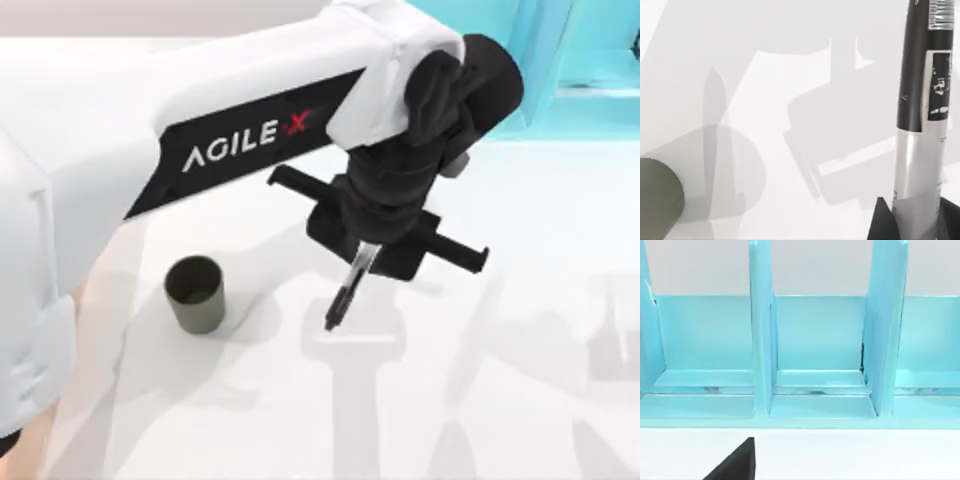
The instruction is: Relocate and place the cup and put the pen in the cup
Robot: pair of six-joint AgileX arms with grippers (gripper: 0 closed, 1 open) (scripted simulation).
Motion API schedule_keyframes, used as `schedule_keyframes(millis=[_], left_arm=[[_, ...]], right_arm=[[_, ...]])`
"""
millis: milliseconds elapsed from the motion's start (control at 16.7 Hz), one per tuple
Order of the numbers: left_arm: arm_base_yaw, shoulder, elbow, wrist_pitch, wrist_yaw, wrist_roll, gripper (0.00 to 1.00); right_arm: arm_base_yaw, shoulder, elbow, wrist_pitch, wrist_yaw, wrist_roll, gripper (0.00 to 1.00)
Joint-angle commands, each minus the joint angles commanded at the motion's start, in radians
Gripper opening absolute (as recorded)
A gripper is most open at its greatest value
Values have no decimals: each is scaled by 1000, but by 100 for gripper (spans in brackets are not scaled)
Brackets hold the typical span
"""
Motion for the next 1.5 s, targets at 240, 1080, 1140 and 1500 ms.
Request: schedule_keyframes(millis=[240, 1080, 1140, 1500], left_arm=[[5, -3, -5, 12, -1, 5, 0], [100, -520, -853, 1007, -112, 190, 0], [111, -571, -936, 1110, -117, 211, 0], [177, -873, -1391, 1704, -133, 332, 0]], right_arm=[[0, 0, 0, 0, 0, 0, 100], [0, 0, 0, 0, 0, 0, 100], [0, 0, 0, 0, 0, 0, 100], [0, 0, 0, 0, 0, 0, 100]])
